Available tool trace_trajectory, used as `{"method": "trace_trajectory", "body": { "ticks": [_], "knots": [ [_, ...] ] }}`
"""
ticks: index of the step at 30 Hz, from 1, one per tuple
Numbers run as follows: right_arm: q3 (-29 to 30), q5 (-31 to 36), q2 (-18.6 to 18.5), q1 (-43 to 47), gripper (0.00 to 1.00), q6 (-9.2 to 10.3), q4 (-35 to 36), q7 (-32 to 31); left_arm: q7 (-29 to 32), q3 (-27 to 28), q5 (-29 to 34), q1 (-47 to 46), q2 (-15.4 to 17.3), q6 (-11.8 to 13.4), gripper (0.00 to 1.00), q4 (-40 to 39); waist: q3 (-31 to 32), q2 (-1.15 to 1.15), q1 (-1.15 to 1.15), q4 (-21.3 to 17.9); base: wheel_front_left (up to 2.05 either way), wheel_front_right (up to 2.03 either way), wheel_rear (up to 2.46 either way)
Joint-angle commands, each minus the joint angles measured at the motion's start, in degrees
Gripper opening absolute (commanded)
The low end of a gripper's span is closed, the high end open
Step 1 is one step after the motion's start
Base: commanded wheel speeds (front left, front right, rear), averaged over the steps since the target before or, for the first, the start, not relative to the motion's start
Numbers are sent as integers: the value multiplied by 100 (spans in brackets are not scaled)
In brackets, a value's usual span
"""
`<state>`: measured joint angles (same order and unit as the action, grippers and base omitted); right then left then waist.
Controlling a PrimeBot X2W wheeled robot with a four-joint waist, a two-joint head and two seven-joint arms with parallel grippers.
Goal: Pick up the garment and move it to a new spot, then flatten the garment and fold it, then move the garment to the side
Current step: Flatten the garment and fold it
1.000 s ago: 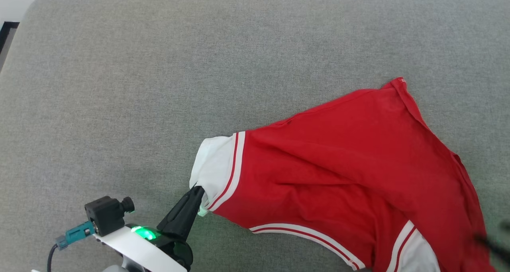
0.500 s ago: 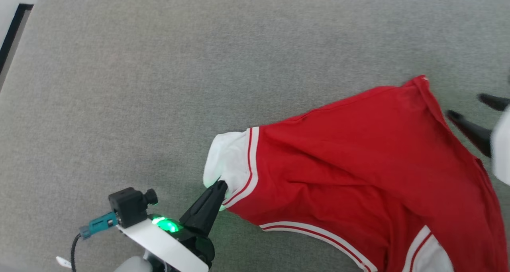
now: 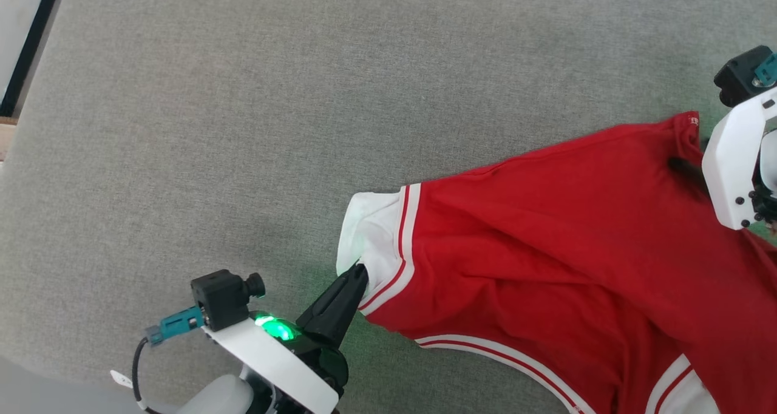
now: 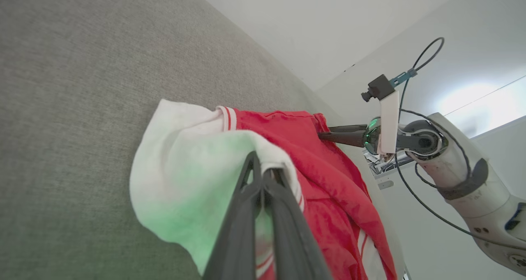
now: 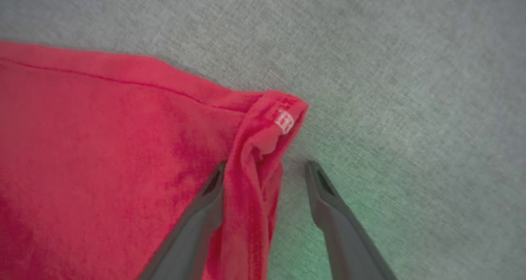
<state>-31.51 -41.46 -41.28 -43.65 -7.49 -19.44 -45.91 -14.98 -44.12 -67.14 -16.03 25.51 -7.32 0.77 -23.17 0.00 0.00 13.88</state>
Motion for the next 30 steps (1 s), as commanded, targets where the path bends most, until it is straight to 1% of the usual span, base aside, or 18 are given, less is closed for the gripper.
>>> {"method": "trace_trajectory", "body": {
  "ticks": [1,6,8,12,14,18,23,28,29,30],
  "knots": [
    [-177,-82,119,126,0,1,-151,17,-29,-20,-41,-69,7,-26,0,24,10,0,0,10,0,0,0],
    [-197,-357,157,-273,0,2,-463,596,-1,-286,-151,-449,251,-26,0,348,193,0,0,-63,0,0,0],
    [-5,-483,233,-464,0,2,-701,829,74,-340,-110,-721,464,-25,0,541,297,0,0,-130,0,0,0],
    [509,-601,435,-939,0,2,-1231,1388,199,-215,-268,-1534,674,-25,0,855,374,0,0,-313,0,0,0],
    [703,-532,500,-1256,0,2,-1474,1607,319,-113,-367,-2009,681,-25,0,989,337,0,0,-411,0,0,0],
    [961,-582,694,-1976,0,2,-1811,1796,532,200,-635,-3142,764,-18,0,1428,135,0,0,-667,0,0,0],
    [1157,-176,792,-3032,0,3,-2228,2267,697,607,-765,-4646,794,-7,0,2247,-206,0,0,-927,0,0,0],
    [1466,334,952,-4047,0,17,-2894,2945,402,1086,-745,-6155,627,-4,0,3322,-436,0,0,-1039,0,0,0],
    [1466,334,952,-4047,0,17,-2894,2945,402,1086,-745,-6155,627,-4,0,3322,-436,0,0,-1039,0,0,0],
    [1540,425,993,-4218,0,21,-3037,3095,322,1153,-676,-6428,614,-2,0,3504,-465,0,0,-1058,0,0,0]
  ]
}}
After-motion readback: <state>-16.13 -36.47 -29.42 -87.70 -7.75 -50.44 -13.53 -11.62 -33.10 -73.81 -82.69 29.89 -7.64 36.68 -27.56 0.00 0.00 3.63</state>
